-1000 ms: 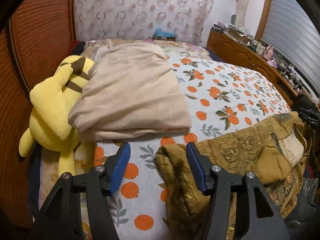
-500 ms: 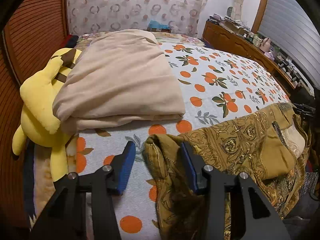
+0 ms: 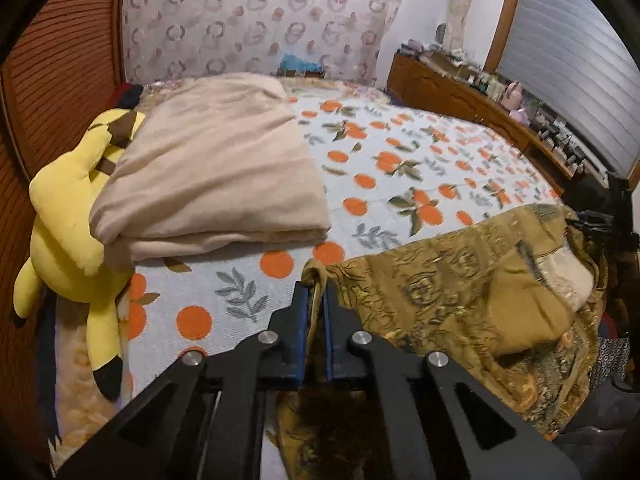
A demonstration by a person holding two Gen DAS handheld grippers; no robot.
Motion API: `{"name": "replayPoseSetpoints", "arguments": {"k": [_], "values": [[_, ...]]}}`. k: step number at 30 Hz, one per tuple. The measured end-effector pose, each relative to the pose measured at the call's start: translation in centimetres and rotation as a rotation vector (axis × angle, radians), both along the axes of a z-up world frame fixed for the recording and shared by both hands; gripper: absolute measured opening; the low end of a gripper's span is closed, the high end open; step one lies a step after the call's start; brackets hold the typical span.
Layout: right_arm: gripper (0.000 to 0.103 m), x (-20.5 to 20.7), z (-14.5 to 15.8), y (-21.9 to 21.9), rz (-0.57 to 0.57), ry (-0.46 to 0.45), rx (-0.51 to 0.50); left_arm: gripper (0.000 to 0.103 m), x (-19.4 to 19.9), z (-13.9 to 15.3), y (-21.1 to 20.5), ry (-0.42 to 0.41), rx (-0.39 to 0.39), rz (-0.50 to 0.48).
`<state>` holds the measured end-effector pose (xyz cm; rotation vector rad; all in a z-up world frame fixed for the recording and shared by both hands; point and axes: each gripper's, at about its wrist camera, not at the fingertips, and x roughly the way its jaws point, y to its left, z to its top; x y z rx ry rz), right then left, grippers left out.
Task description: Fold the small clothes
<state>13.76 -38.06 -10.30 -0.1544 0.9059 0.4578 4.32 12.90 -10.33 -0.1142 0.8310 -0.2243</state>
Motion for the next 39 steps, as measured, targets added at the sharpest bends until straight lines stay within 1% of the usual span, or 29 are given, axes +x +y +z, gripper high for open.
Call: {"name": "replayPoseSetpoints", "arguments": {"k": [1,2,3,4,6,10,13,16,18,20,22,25,26,28,29,31,33,34,36,37,38,39], "values": [[0.031,-0.1,0.0,0.1,0.01,0.002,0.004,0.002,-0.2,0.4,0.0,-0.016,-0.006,0.005],[0.023,-0.3,0.1,0.3,0.03,0.008,0.011,0.002,-0.6,0.9,-0.1,-0.038,-0.005,0.016],[0.012,-0.6,0.2,0.5,0.048,0.008,0.014,0.002,-1.2,1.7,-0.1,-0.077,0.005,0.039],[0.009,-1.0,0.4,0.8,0.056,-0.004,0.009,0.002,-1.7,2.5,-0.2,-0.108,0.005,0.048],[0.008,-1.9,1.1,1.2,0.06,-0.048,-0.004,0.002,-3.3,4.5,-0.5,-0.182,-0.025,0.038],[0.007,-4.0,4.7,0.5,0.054,-0.137,0.079,0.002,-5.3,8.0,-1.2,-0.276,-0.044,0.013],[0.006,-6.2,8.8,0.6,0.07,-0.242,0.098,0.002,-6.5,10.9,-1.5,-0.345,-0.07,-0.011],[0.006,-7.7,12.3,0.7,0.1,-0.302,0.111,0.002,-7.6,13.5,-1.4,-0.408,-0.096,-0.017],[0.006,-8.8,15.0,0.7,0.102,-0.356,0.105,0.002,-8.4,15.8,-1.2,-0.462,-0.102,-0.015],[0.006,-9.6,18.0,0.5,0.103,-0.413,0.101,0.002,-8.7,17.5,-1.0,-0.497,-0.103,-0.015],[0.006,-10.3,20.7,0.3,0.108,-0.458,0.105,0.002,-8.8,19.4,-0.5,-0.531,-0.101,-0.006],[0.006,-11.0,24.5,0.4,0.114,-0.531,0.099,0.002,-8.7,22.7,0.5,-0.576,-0.122,0.001],[0.006,-11.3,26.4,0.6,0.12,-0.569,0.105,0.002,-8.5,24.2,1.0,-0.593,-0.124,0.005],[0.006,-11.4,28.9,1.1,0.137,-0.611,0.092,0.002,-7.7,26.1,1.4,-0.613,-0.1,0.03],[0.006,-10.9,30.5,1.5,0.133,-0.642,0.076,0.002,-6.6,27.5,1.5,-0.625,-0.07,0.045],[0.006,-9.1,32.4,2.0,0.117,-0.66,0.062,0.002,-4.3,29.0,1.8,-0.631,-0.038,0.065],[0.006,-5.0,33.8,2.4,0.07,-0.652,0.046,0.003,-0.1,30.0,2.2,-0.618,0.006,0.096],[0.006,-2.6,34.0,2.7,0.046,-0.636,0.032,0.005,2.1,29.8,2.3,-0.605,0.03,0.118],[0.007,3.7,32.9,3.4,-0.034,-0.597,0.004,0.014,7.1,28.5,2.8,-0.571,0.048,0.149],[0.009,6.5,31.7,3.9,-0.061,-0.577,-0.019,0.022,9.3,27.3,2.9,-0.543,0.068,0.165],[0.011,8.8,30.3,4.2,-0.087,-0.564,-0.051,0.023,11.6,25.7,3.0,-0.495,0.099,0.201],[0.019,11.3,28.5,4.6,-0.114,-0.535,-0.077,0.023,13.7,23.6,3.1,-0.434,0.124,0.209]]}}
